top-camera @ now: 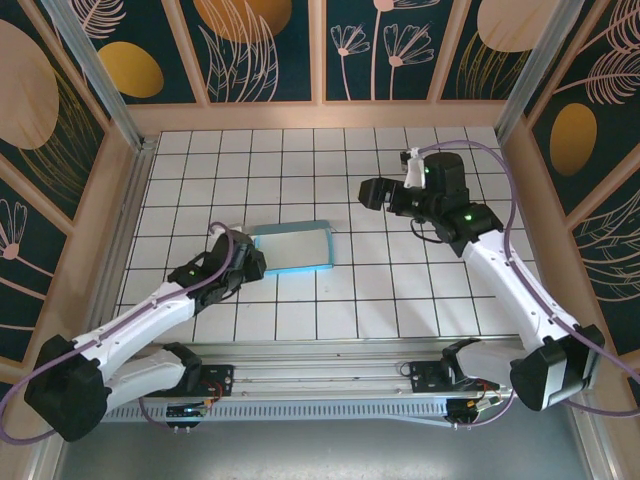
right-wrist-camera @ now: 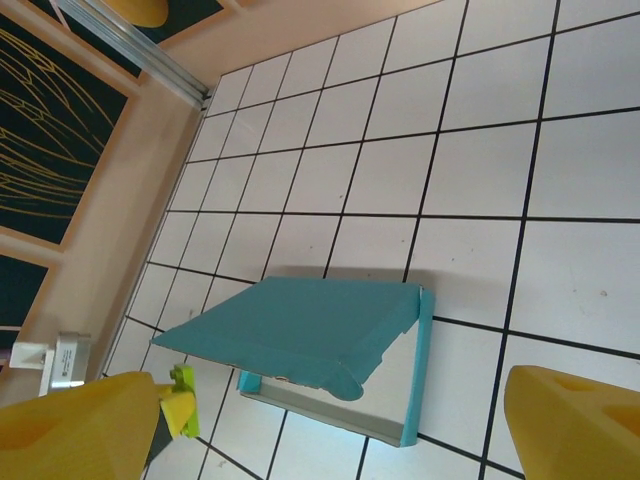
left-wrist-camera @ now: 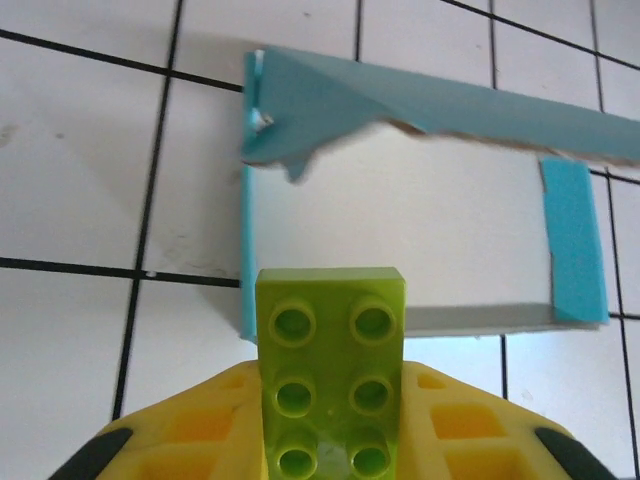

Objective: Fold the paper box

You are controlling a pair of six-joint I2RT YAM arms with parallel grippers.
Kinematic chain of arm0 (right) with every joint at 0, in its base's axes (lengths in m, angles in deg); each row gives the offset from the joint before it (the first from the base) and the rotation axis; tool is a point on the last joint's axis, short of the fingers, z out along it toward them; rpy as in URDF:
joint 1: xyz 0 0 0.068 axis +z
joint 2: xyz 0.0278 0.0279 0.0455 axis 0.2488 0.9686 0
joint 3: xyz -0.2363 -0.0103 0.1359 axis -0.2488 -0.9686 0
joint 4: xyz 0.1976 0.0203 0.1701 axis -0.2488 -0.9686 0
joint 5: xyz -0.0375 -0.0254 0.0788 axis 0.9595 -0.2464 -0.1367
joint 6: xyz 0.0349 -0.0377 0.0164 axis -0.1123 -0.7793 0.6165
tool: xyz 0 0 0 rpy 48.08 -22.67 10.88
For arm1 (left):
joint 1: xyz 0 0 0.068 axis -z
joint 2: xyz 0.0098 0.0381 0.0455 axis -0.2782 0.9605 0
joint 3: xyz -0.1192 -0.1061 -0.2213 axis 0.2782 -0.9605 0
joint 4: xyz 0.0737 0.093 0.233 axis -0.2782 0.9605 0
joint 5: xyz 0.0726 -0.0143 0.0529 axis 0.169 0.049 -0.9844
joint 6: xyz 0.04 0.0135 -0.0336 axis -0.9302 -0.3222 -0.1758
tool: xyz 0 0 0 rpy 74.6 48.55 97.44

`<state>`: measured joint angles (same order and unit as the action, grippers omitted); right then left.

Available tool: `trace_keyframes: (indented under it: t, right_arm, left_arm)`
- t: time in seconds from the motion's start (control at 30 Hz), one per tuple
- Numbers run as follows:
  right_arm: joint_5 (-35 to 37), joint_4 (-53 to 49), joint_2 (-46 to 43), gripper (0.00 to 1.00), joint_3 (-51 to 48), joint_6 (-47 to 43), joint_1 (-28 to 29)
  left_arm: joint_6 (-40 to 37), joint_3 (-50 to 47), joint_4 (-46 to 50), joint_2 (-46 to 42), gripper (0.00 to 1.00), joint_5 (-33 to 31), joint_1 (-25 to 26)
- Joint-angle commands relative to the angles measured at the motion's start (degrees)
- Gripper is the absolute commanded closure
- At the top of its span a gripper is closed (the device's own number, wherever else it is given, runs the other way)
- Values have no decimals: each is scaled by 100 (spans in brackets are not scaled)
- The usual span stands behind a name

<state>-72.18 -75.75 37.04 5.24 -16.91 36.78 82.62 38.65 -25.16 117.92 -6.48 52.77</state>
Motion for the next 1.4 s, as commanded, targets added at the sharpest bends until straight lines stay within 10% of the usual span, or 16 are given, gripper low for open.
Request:
trace_keyframes:
  t: [0.0,0.53,1.1,1.37]
  right_arm:
    - [124,-79,-238,10,35,-51,-8]
    - [261,-194,-413,10,14,-25,-12]
    - [203,-205,-461,10,14,54,-9]
    - [212,-237,-500,10,18,55,-8]
  left_arm:
    - [-871,150,-49,-111,78,47,278]
    - [-4272,1204,-427,1929,76,-2364,1895]
    - [-4859,1512,-1370,3648,76,-4015,2013]
    - [-4786,1662,-1429,3866,58,-4072,2014]
